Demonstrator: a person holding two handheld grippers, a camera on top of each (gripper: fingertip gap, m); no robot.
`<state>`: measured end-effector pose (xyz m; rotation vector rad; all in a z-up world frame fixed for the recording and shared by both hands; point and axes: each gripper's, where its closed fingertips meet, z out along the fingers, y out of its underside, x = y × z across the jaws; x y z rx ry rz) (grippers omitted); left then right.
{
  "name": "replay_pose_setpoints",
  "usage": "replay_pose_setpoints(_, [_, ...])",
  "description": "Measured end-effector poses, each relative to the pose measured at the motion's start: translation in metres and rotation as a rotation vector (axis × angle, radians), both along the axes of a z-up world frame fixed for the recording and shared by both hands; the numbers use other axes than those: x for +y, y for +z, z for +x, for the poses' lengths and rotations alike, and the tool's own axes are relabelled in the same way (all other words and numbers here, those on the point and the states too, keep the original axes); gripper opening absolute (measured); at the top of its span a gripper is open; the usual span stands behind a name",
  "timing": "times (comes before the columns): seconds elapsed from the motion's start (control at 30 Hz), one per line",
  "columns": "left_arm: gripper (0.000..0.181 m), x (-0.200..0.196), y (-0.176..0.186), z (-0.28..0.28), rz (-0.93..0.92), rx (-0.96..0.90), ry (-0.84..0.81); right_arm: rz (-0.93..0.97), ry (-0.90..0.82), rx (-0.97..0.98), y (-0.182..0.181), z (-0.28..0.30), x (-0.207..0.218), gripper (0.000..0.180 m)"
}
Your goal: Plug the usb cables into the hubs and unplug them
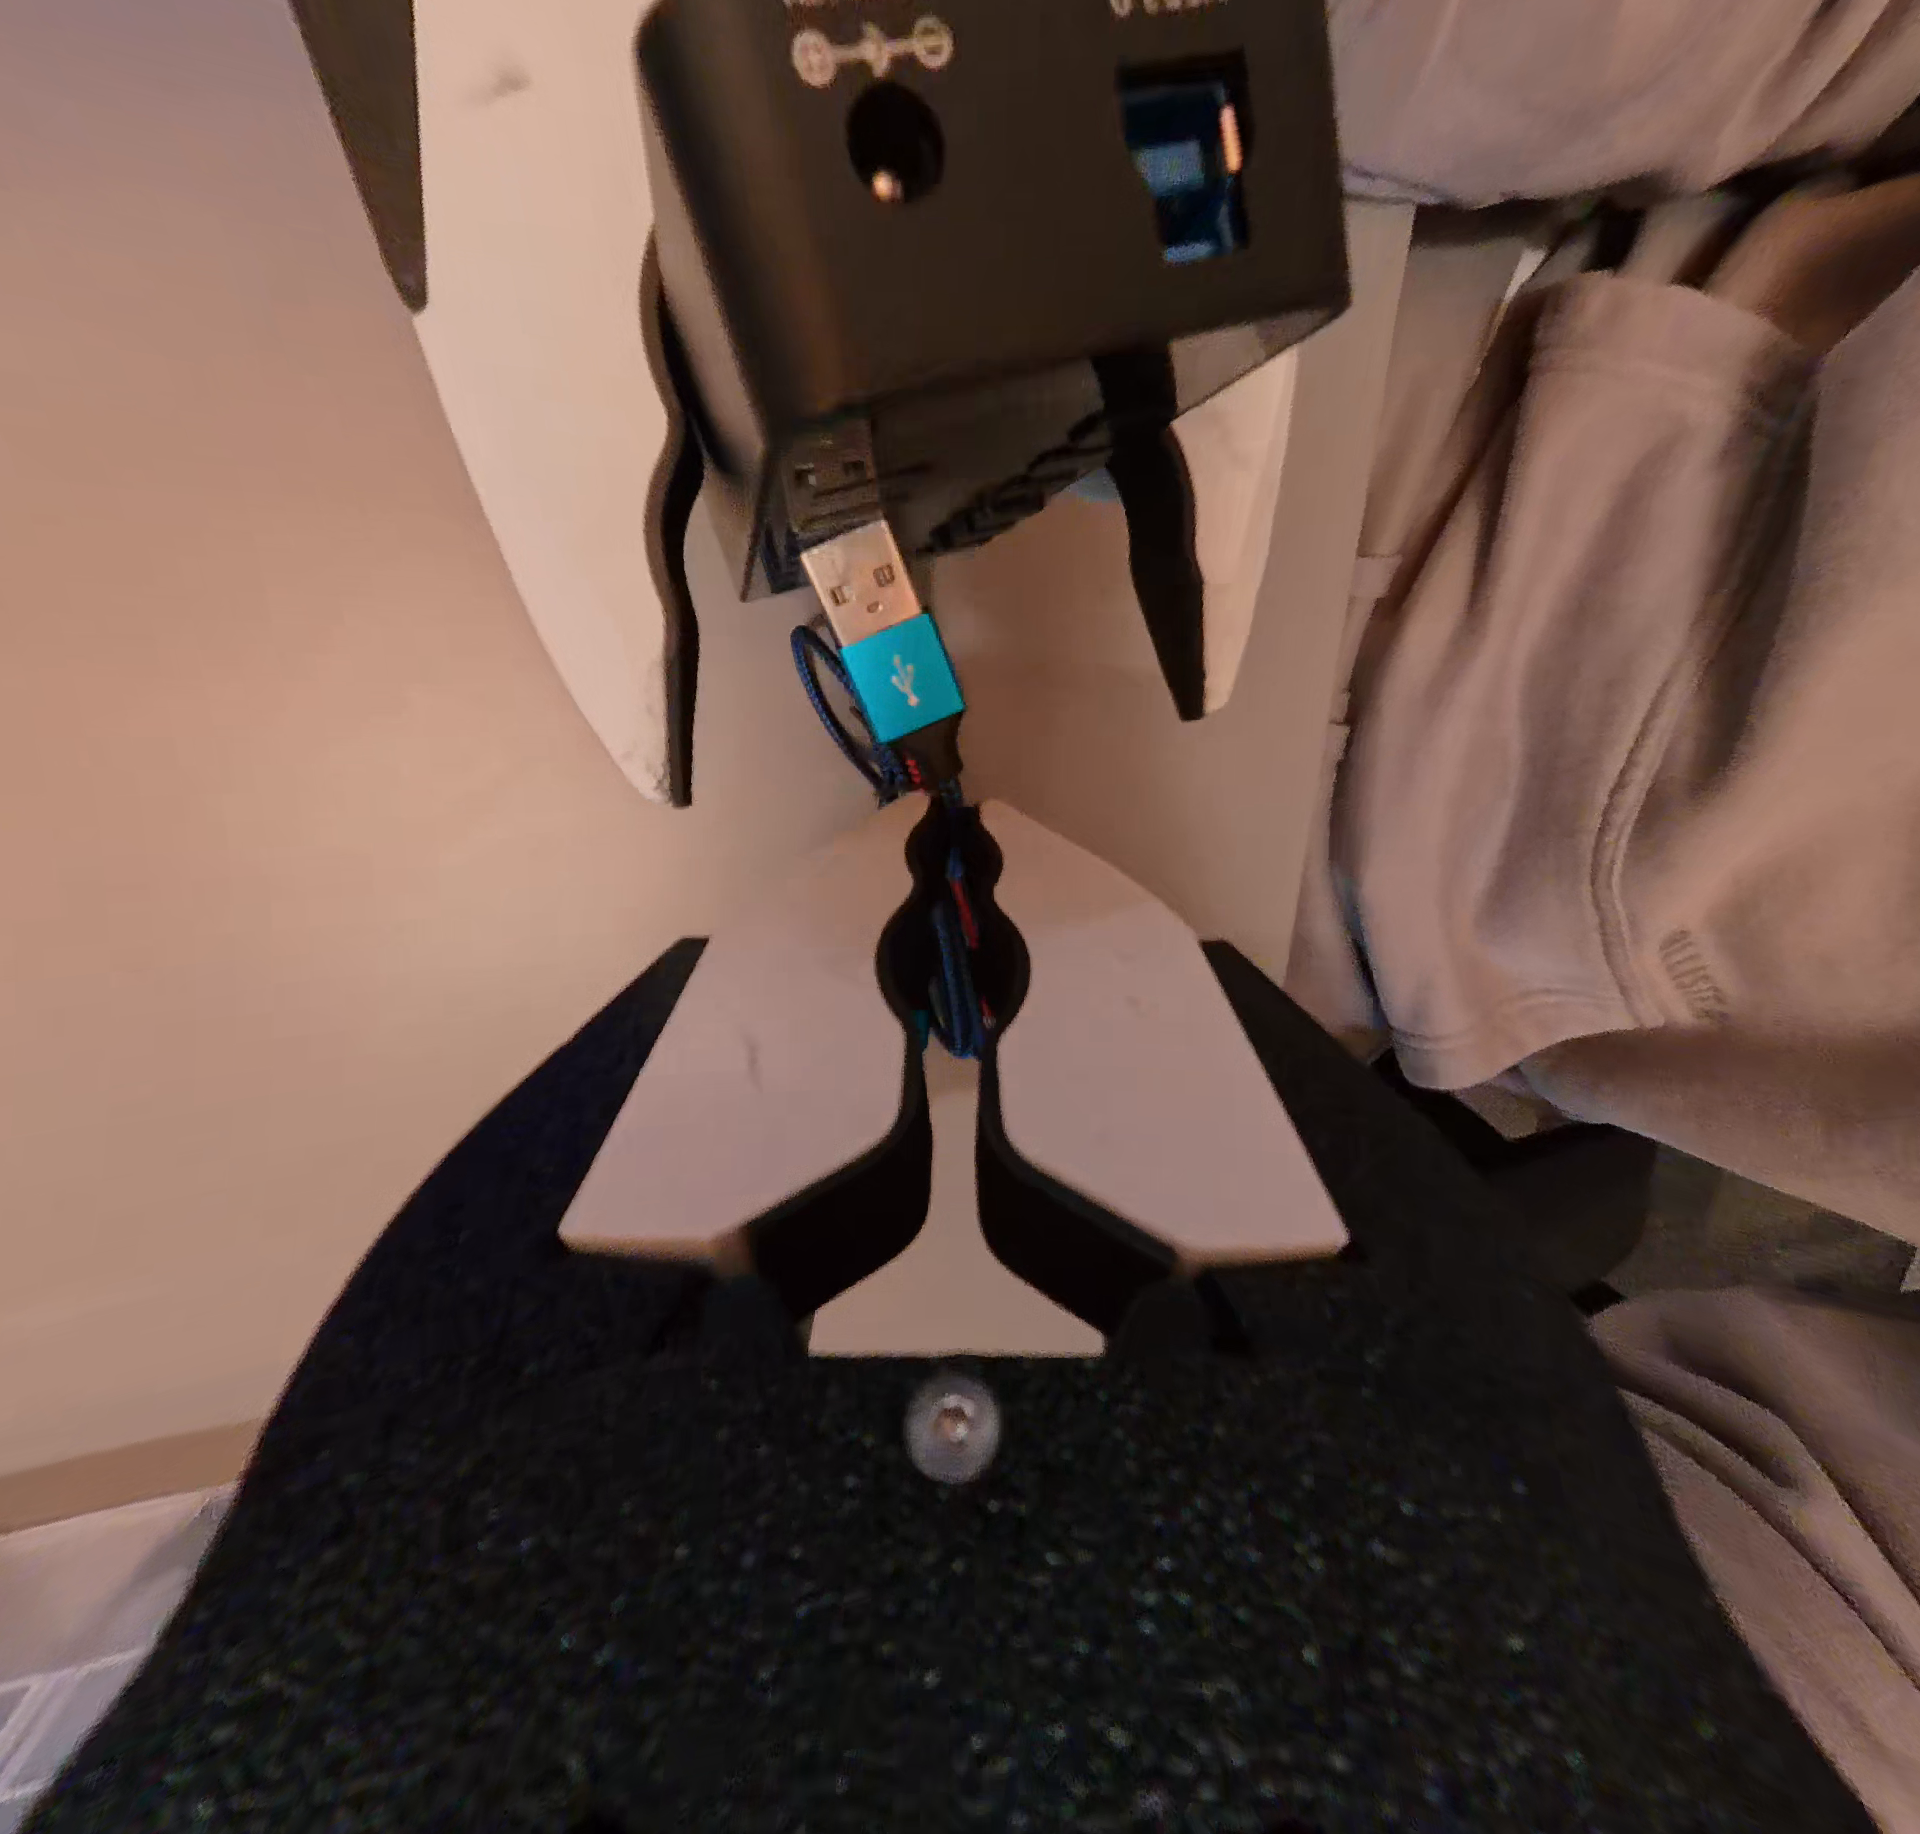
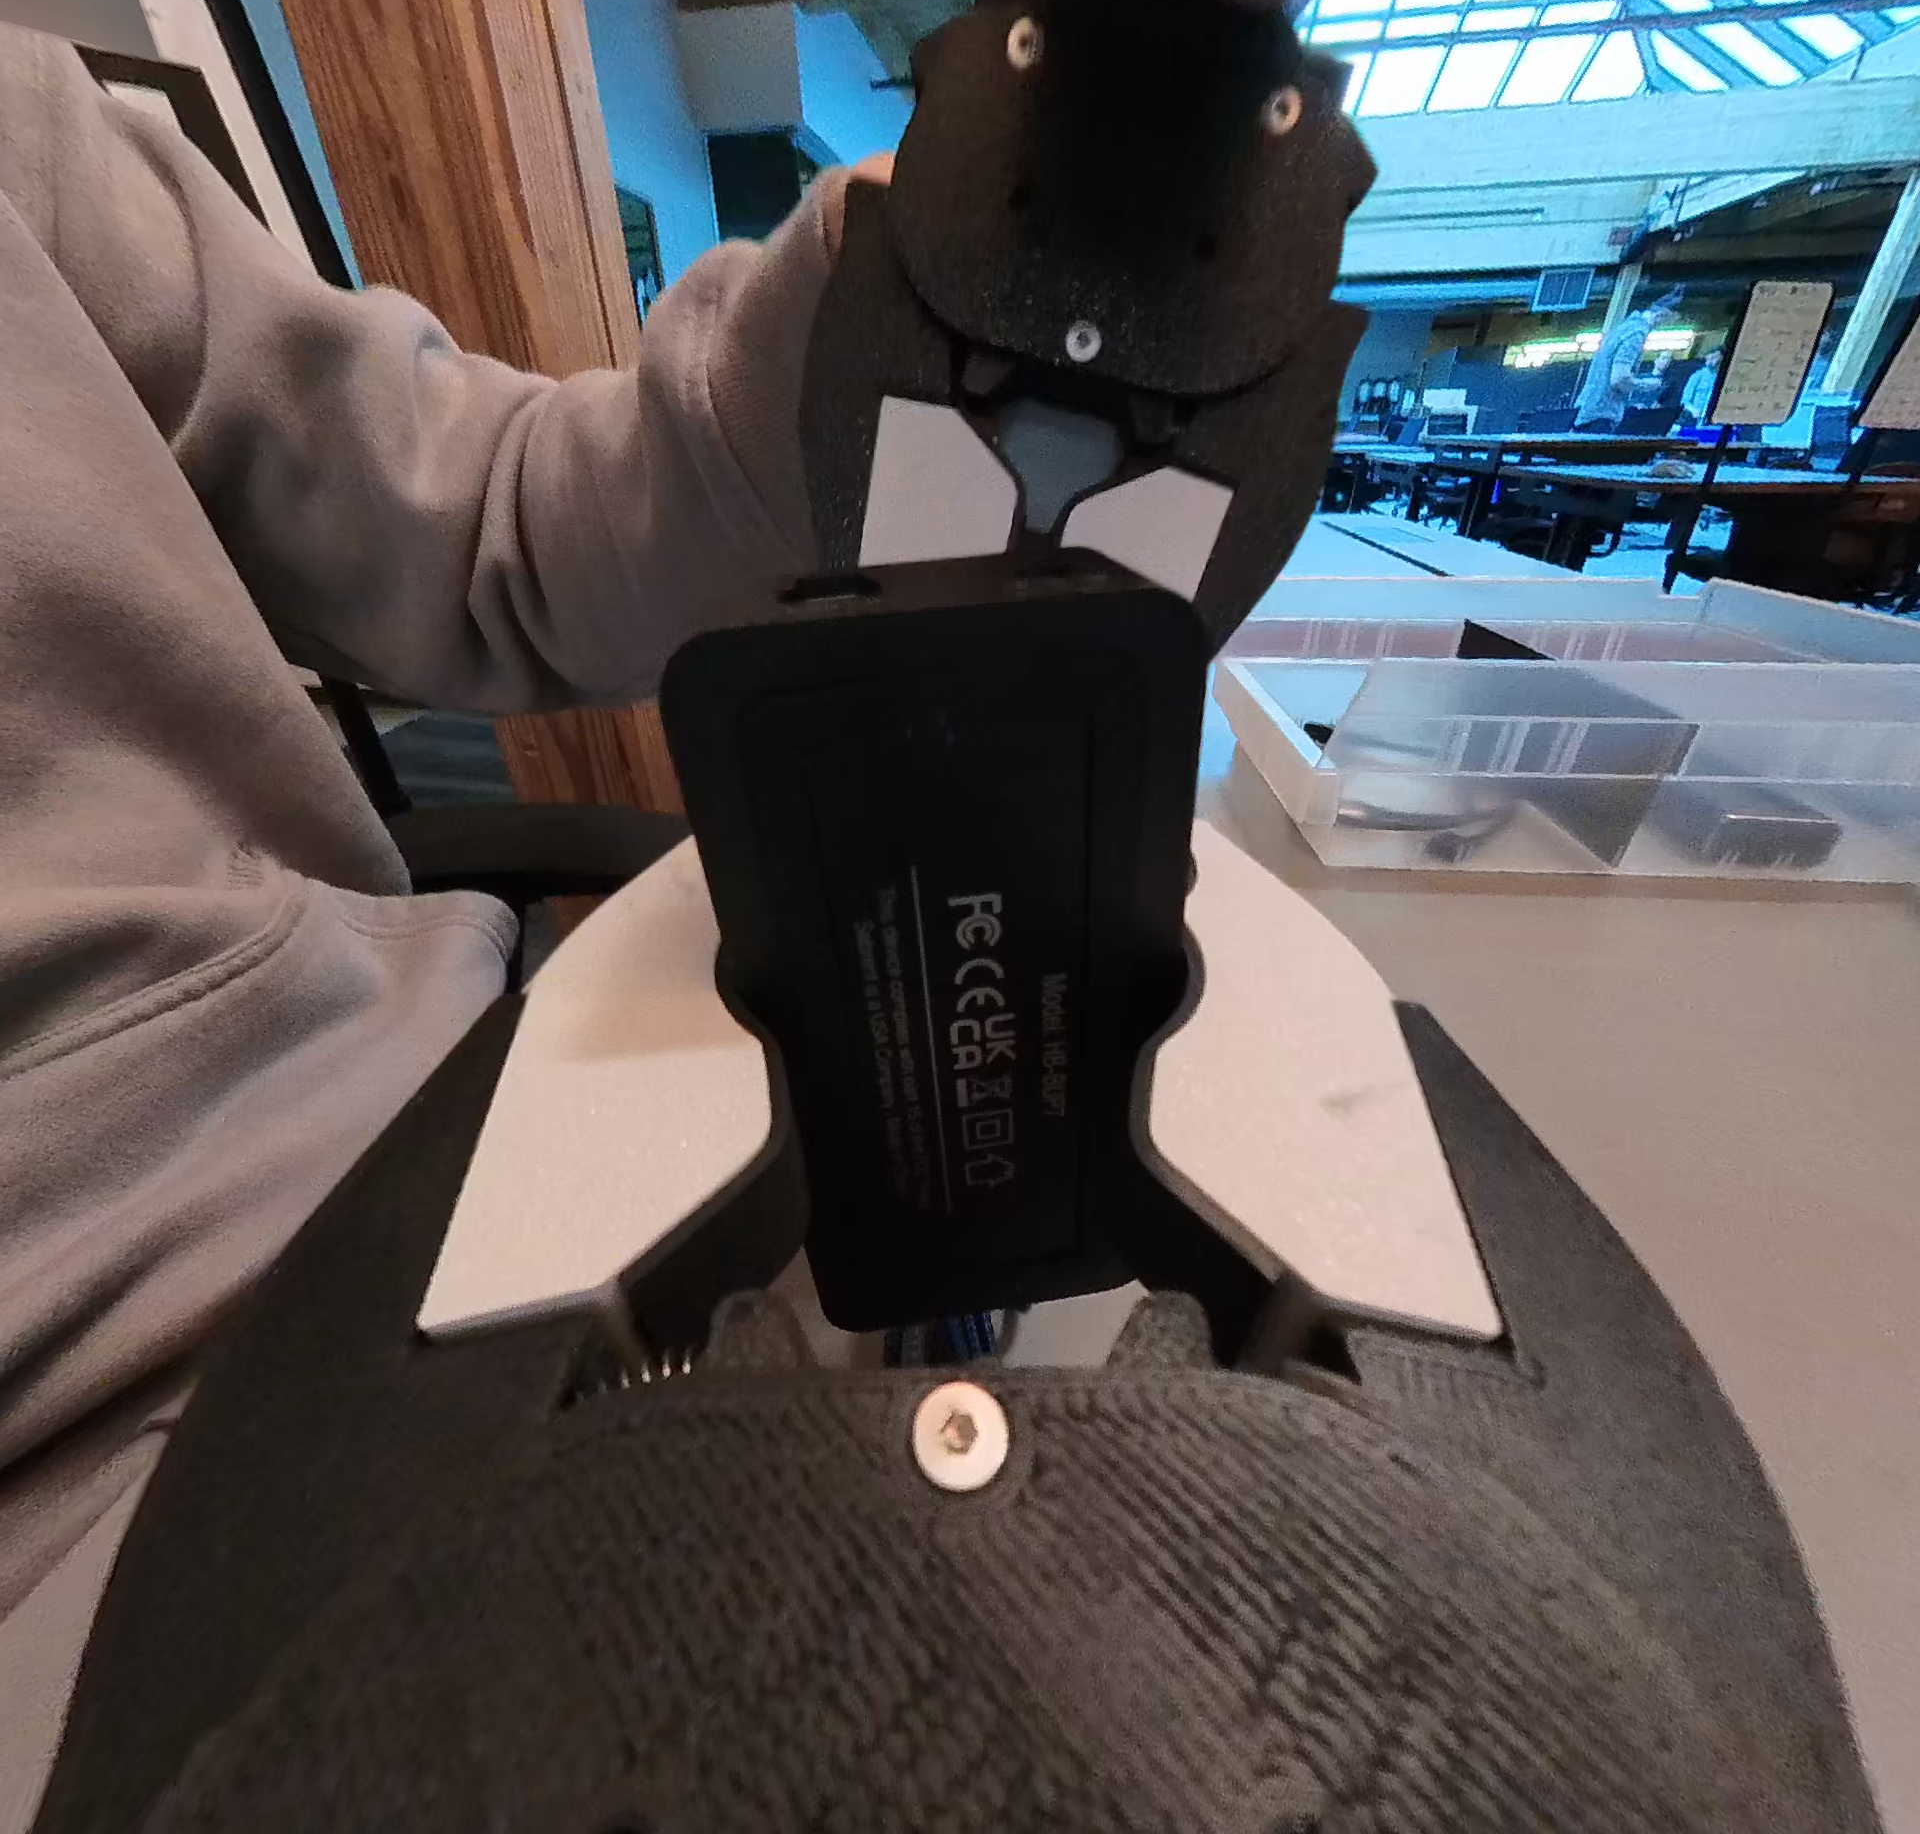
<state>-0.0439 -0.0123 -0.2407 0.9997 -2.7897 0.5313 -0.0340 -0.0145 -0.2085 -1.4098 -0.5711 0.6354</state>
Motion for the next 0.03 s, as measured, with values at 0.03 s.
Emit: replay_pose_setpoints(0.03, [0.001, 0.0014, 0.0002, 0.0004, 0.013, -0.004, -0.002, -0.005, -0.002, -0.008, -0.0017, 0.0000, 0.0001, 0.074])
